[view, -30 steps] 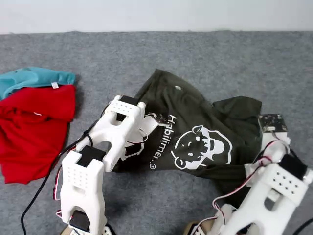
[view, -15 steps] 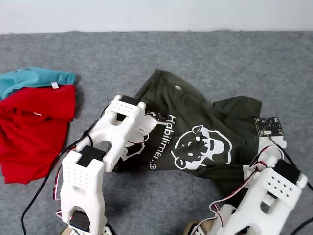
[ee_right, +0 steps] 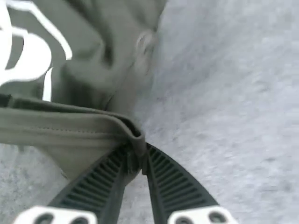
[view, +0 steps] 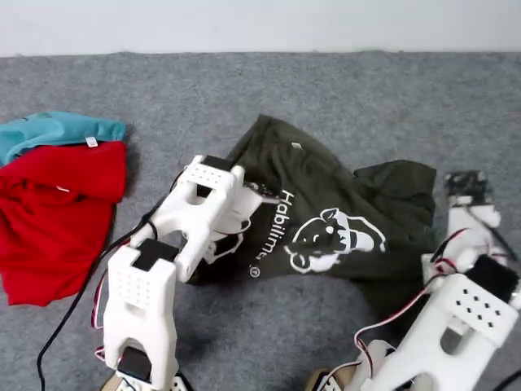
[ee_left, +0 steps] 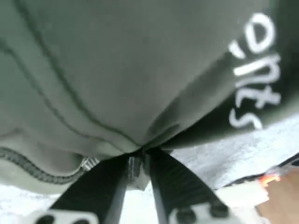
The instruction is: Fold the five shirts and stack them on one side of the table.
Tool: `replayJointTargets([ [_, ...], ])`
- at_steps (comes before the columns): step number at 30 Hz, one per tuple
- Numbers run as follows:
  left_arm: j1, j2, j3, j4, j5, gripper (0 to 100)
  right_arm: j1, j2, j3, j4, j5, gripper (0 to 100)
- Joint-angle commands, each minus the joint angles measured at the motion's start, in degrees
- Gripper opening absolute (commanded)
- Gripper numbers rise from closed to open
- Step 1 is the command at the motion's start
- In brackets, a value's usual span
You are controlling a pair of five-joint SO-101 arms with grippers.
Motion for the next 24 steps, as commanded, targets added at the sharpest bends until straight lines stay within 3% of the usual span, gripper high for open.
replayJointTargets([
  [1,-0.5,-7.1,-9.9,2.1,4.4,1,-2.6,-1.2,-9.1,2.0,-3.3,0.9],
  [12,-0.4,-27.6,-11.2,1.8,9.3,1,-17.5,-1.2,-28.0,7.2,-11.8,0.9],
  [24,-1.3,-51.0,-11.3,-5.2,9.3,1,-18.2,-1.2,-51.8,9.0,-12.0,0.9],
])
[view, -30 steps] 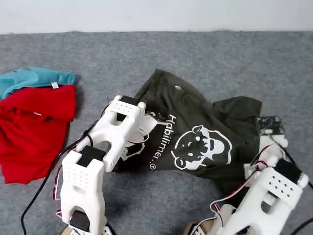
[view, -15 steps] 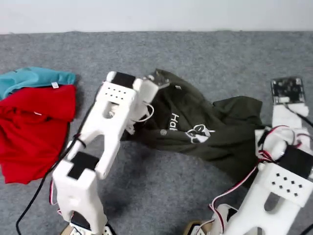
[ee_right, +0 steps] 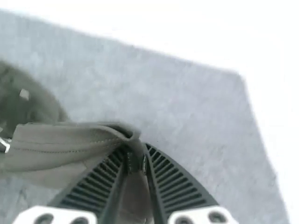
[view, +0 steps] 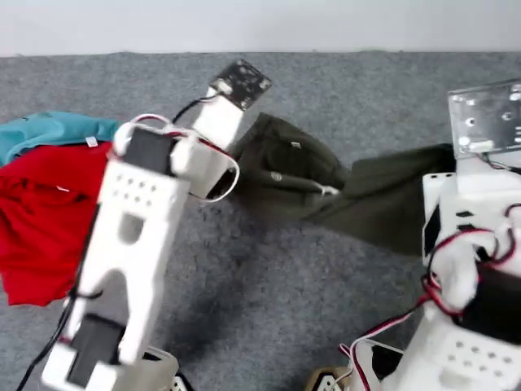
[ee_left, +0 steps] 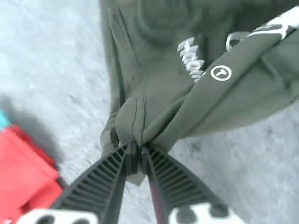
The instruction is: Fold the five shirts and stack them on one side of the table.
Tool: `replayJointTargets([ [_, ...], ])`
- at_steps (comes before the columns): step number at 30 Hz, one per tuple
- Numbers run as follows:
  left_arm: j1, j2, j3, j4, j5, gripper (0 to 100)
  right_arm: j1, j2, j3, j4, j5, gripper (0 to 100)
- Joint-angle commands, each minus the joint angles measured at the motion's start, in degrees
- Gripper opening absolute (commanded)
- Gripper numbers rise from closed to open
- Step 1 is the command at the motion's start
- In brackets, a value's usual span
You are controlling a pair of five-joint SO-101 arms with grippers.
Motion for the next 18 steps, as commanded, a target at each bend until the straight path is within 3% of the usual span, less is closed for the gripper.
replayJointTargets([
  [1,-2.7,-9.7,-2.2,-3.9,0.4,1,0.0,-1.1,-7.4,0.4,-1.5,0.9],
  [9,-23.1,-24.3,-2.1,-13.5,0.4,1,6.4,-5.8,-17.1,-0.2,-7.1,0.9],
  [18,-24.0,-36.2,-1.8,-13.5,0.4,1,13.7,-14.9,-21.7,-0.2,-9.1,0.9],
])
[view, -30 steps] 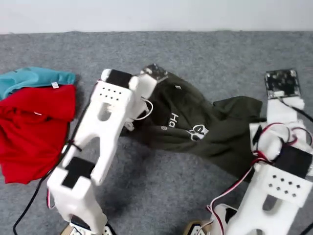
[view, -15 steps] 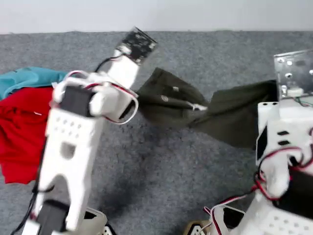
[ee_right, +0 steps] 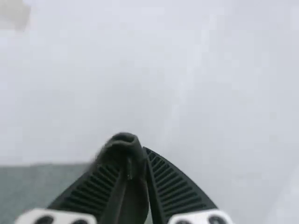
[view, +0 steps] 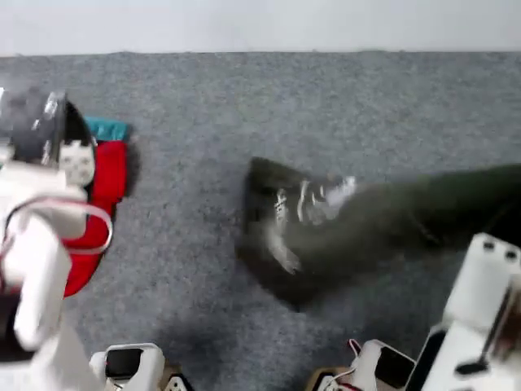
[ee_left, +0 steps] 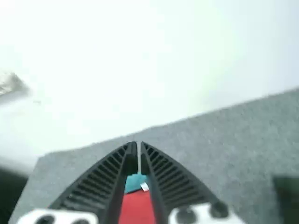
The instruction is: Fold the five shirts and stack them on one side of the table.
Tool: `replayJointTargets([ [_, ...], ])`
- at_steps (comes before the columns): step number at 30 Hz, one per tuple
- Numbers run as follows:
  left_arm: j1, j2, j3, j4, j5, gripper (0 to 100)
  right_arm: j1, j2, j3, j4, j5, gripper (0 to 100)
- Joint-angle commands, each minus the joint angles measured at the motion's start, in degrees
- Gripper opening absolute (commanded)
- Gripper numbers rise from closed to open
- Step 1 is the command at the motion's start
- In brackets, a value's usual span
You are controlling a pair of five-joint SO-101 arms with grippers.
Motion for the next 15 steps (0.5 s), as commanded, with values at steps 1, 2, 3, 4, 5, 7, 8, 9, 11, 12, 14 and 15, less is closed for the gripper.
replayJointTargets([
  [1,-0.3,-2.9,-1.7,-0.8,0.4,1,1.6,-1.5,-1.9,-0.3,-0.8,0.9],
  [2,0.2,-3.2,-1.7,-0.3,0.5,1,1.6,-1.5,-1.9,-0.3,-0.8,0.9],
  [3,1.5,-3.3,-1.7,1.1,0.5,1,1.6,-1.5,-1.9,-0.3,-0.7,0.9],
  [4,3.6,-3.3,-1.7,3.2,0.5,1,1.6,-1.5,-1.8,-0.1,-0.6,0.9],
  [5,6.6,-3.2,-1.2,5.9,0.5,1,1.6,-1.5,-1.8,0.1,-0.4,0.9],
  [7,14.3,-3.0,2.5,9.8,0.5,1,1.6,-1.5,-1.8,0.3,-0.4,0.9],
  [8,17.6,-2.8,4.7,11.0,0.5,1,1.6,-1.5,-1.8,0.3,-0.5,0.9],
  [9,20.0,-2.6,6.8,11.3,0.2,1,1.5,-1.5,-1.8,0.3,-0.7,0.9],
  [11,21.1,-2.7,10.9,9.3,0.2,1,1.5,-1.5,-0.4,-0.3,-0.8,0.9],
  [12,21.0,-2.9,12.5,7.8,0.3,1,1.4,-1.5,0.4,-0.7,-0.9,0.9],
  [14,20.7,-2.9,14.9,5.6,0.4,1,-1.5,-1.5,2.5,-2.7,-0.9,0.9],
  [15,20.2,-2.8,15.9,5.1,0.4,1,-3.6,-1.2,3.7,-3.7,-0.9,0.9],
])
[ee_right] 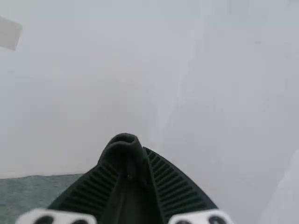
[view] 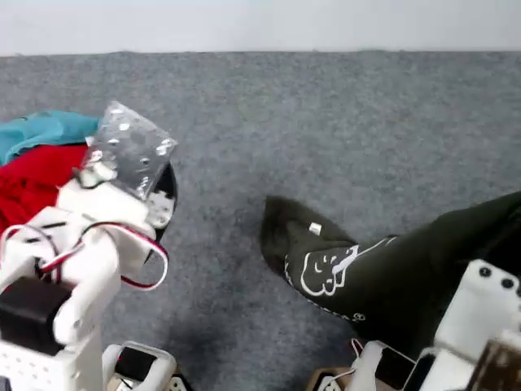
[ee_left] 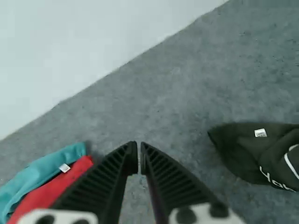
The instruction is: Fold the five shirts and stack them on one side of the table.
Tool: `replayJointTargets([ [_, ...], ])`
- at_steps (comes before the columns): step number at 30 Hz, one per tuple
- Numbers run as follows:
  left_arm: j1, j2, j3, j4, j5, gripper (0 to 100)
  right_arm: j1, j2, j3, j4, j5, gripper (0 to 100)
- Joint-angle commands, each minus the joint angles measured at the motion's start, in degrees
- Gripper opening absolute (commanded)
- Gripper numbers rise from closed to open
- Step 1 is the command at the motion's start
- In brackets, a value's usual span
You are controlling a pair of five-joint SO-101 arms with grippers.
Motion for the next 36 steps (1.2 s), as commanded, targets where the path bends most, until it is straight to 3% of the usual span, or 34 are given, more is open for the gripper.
replayJointTargets([
  [1,0.3,-0.4,3.0,-2.5,0.4,1,-6.5,1.1,2.6,-3.6,-0.6,0.9],
  [10,-0.2,-0.6,9.6,-4.0,0.1,1,-33.7,22.7,0.3,-5.1,-0.4,0.9],
  [13,-0.3,-0.6,11.5,-4.0,0.0,1,-41.1,31.2,-6.9,-4.7,-0.1,0.9],
  [17,-6.1,-0.6,12.2,-4.9,0.4,1,-46.8,40.8,-25.4,-4.5,0.0,0.9],
  [21,-11.8,-0.6,12.3,-4.8,0.4,1,-46.4,48.7,-44.0,-0.3,0.7,0.9],
  [26,-11.6,-0.6,12.3,-4.7,0.5,1,-38.5,59.2,-46.8,9.1,1.5,0.9],
  [30,-8.4,-0.6,13.8,-4.7,0.5,1,-31.7,68.8,-45.3,13.3,1.4,0.9],
  [36,4.3,-0.2,20.7,-6.3,0.4,1,-22.9,82.0,-44.7,13.7,-0.2,0.9],
])
